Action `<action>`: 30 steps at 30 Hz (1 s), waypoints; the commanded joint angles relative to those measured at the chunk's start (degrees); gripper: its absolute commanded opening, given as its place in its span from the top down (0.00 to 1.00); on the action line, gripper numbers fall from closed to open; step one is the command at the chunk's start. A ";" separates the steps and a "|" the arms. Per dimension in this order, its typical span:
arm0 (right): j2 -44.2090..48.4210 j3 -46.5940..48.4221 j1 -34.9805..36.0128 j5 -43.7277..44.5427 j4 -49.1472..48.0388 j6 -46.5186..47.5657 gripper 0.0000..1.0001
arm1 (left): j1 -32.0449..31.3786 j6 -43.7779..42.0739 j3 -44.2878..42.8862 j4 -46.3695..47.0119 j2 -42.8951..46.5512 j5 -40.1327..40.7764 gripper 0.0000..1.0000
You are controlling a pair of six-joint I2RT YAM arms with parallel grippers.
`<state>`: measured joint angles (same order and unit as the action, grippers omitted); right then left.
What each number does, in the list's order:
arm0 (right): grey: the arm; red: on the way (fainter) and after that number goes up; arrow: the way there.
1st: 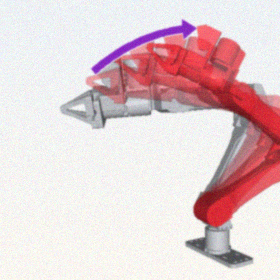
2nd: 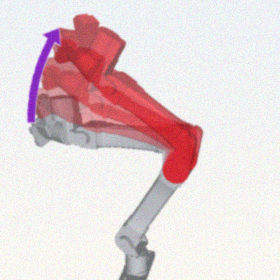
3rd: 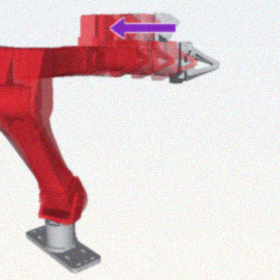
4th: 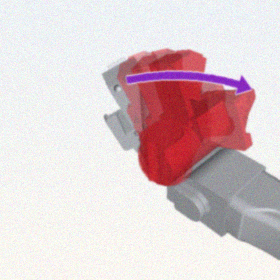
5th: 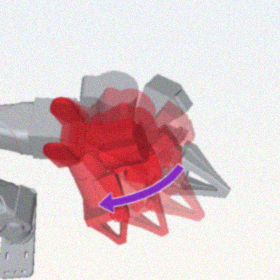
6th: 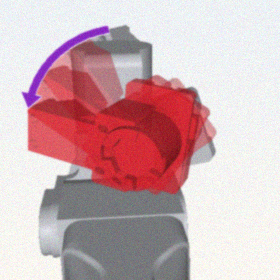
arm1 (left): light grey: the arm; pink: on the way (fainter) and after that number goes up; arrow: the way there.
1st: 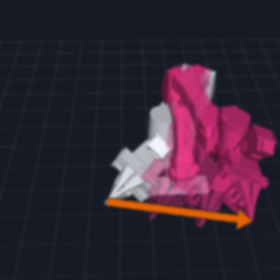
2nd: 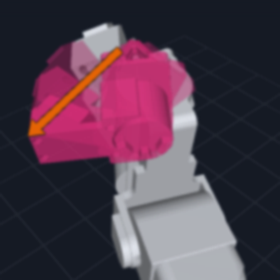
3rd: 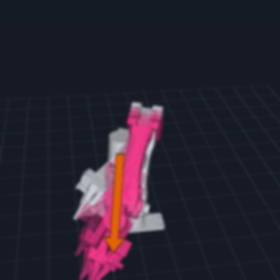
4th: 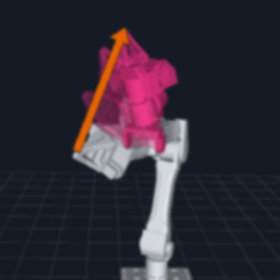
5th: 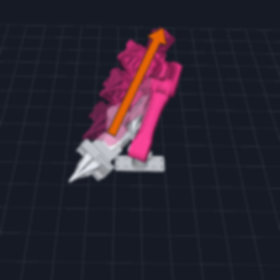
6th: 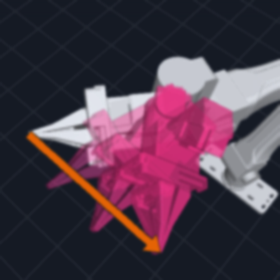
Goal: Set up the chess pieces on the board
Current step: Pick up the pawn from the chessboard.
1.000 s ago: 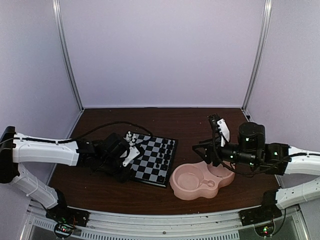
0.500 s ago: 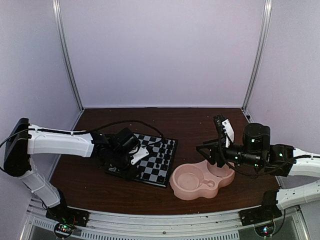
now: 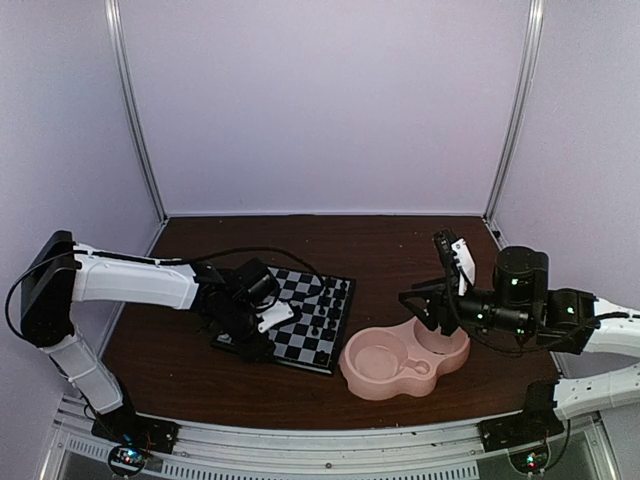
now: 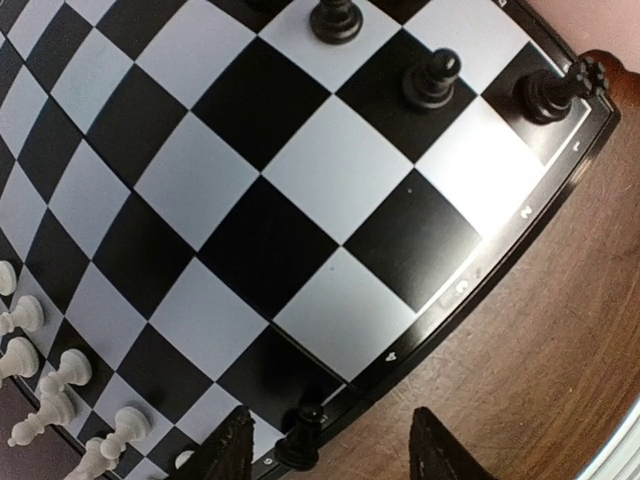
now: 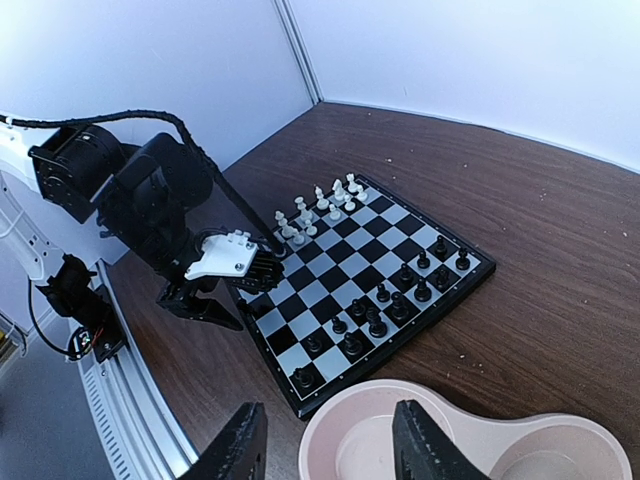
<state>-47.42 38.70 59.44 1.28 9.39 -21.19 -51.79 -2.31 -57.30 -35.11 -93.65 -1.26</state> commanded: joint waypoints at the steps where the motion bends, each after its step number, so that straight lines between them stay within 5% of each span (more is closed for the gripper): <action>1: 2.22 -0.51 0.35 1.20 1.34 0.10 0.54 | 0.46 -1.65 -1.71 -1.30 -1.44 0.35 0.47; 21: 3.47 -0.39 0.33 1.10 2.95 0.05 0.54 | 0.46 -0.61 -3.61 -5.57 -4.83 5.51 0.59; 30: 3.21 -0.20 0.35 1.01 2.99 0.07 0.54 | 0.46 0.12 -3.52 -6.19 -3.25 5.92 0.77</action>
<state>-44.64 38.70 59.44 1.50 12.25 -21.21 -51.68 -2.90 -59.81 -40.88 -97.95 3.66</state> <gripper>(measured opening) 0.458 0.264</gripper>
